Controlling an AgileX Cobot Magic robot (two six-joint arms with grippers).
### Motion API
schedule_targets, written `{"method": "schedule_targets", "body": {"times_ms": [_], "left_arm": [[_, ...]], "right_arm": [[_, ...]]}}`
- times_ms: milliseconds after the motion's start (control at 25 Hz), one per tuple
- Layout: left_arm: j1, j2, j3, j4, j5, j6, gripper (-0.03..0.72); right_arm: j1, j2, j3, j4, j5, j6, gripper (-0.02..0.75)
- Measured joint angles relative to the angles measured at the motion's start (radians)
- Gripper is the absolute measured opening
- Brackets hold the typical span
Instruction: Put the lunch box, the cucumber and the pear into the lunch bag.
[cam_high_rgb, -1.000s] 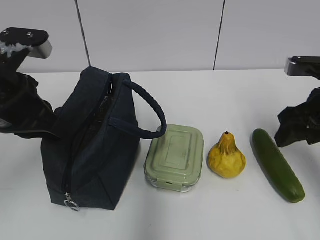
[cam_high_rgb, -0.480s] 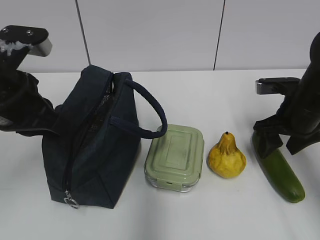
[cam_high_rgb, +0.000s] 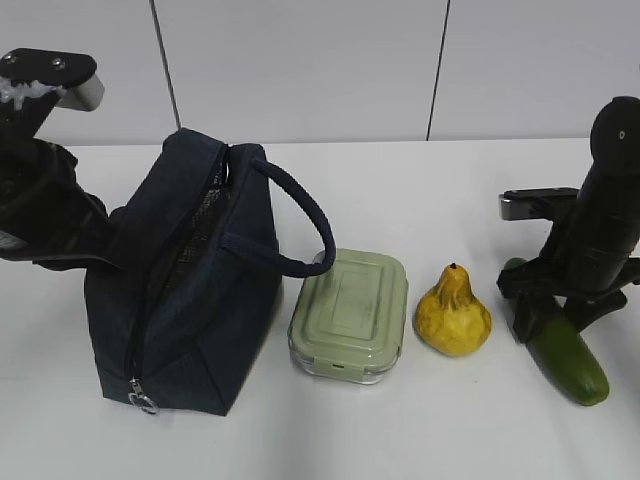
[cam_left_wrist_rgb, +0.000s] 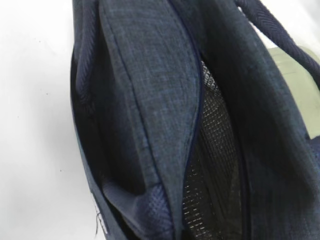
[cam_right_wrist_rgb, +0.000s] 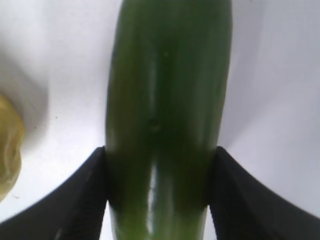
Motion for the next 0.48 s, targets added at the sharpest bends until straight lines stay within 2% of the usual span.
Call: {"method": "schedule_targets", "body": {"times_ms": [320,480], "left_arm": [[0.0,0.0,0.0,0.004,0.0,0.0,-0.015],[0.0,0.0,0.0,0.005,0.0,0.0,-0.015]], "right_arm": [[0.023,-0.108,-0.124,0.076,0.075,0.0,0.416],[0.116,-0.174,-0.268,0.233,0.144,-0.055,0.416]]}}
